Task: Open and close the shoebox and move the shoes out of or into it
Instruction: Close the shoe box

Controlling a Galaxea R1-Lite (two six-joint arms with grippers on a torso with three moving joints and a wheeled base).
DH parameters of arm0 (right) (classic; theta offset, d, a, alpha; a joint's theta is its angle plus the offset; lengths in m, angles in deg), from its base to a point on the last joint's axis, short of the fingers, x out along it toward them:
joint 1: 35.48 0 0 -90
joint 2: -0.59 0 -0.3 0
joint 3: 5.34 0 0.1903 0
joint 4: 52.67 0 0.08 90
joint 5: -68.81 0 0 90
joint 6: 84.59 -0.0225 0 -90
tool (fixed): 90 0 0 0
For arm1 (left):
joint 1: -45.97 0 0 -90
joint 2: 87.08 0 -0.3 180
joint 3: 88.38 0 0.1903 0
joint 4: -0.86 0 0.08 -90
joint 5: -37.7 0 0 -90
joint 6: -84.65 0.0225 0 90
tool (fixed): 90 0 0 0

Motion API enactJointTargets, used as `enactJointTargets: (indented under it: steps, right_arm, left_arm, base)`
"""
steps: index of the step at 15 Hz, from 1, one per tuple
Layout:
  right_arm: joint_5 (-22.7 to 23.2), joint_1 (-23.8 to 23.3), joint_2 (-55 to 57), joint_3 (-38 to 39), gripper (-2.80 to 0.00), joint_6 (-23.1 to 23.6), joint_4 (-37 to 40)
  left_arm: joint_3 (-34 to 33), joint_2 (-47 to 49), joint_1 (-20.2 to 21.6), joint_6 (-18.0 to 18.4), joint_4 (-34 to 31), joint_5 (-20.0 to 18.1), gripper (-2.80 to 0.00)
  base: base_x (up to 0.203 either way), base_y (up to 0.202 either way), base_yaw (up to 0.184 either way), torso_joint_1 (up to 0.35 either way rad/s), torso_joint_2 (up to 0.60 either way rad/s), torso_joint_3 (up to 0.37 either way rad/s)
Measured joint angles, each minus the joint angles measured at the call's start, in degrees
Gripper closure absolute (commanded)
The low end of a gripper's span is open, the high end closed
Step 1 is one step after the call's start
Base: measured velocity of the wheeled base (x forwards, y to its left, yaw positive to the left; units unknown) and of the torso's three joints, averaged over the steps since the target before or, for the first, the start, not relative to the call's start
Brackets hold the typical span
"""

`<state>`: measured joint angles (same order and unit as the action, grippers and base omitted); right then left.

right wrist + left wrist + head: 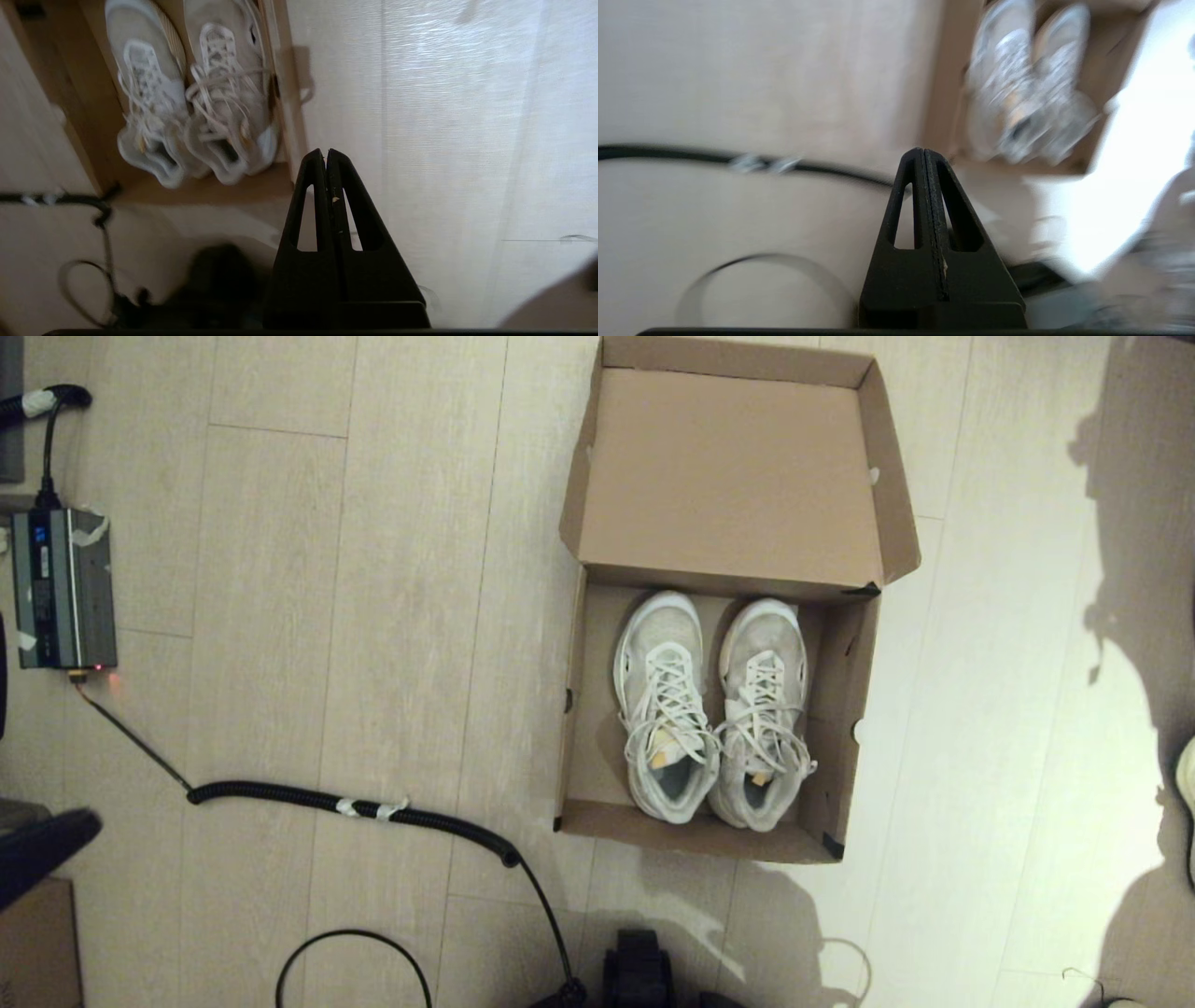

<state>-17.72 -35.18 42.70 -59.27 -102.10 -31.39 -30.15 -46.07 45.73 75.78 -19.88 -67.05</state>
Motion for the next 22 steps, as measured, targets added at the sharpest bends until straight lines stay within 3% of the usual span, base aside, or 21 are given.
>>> enactJointTargets:
  steps: [4, 9, 12, 14, 18, 22]
  right_arm:
    - [8.4, -1.9, 26.9, -7.9, 0.00, -8.0, -12.2]
    - [32.6, -13.1, 51.2, -18.5, 0.00, -10.7, -35.0]
    - [48.2, -19.4, 56.3, -23.5, 0.00, -10.9, -37.7]
    - [54.3, -20.8, 59.0, -25.0, 0.00, -9.9, -38.6]
    - [56.6, -20.4, 66.2, -26.6, 0.00, -5.4, -43.1]
    - [53.8, -18.9, 72.4, -31.7, 0.00, -9.8, -48.8]
  left_arm:
    - [13.4, 25.9, -0.1, -8.5, 6.0, -9.3, 0.00]
    - [29.9, 49.9, -0.8, -16.3, 14.8, -20.4, 0.00]
    - [39.4, 57.5, -3.5, -22.1, 16.3, -21.9, 0.00]
    - [44.2, 61.9, -5.8, -22.5, 16.6, -21.1, 0.00]
    - [55.4, 71.3, -10.4, -22.1, 18.8, -16.9, 0.00]
    - [62.9, 78.2, -12.9, -21.7, 25.0, -15.9, 0.00]
  base:
    - [0.000, 0.000, 0.000, 0.000, 0.00, 0.000]
    - [0.000, 0.000, 0.000, 0.000, 0.00, 0.000]
    - [0.000, 0.000, 0.000, 0.000, 0.00, 0.000]
    - [0.000, 0.000, 0.000, 0.000, 0.00, 0.000]
    - [0.000, 0.000, 0.000, 0.000, 0.00, 0.000]
    - [0.000, 0.000, 0.000, 0.000, 0.00, 0.000]
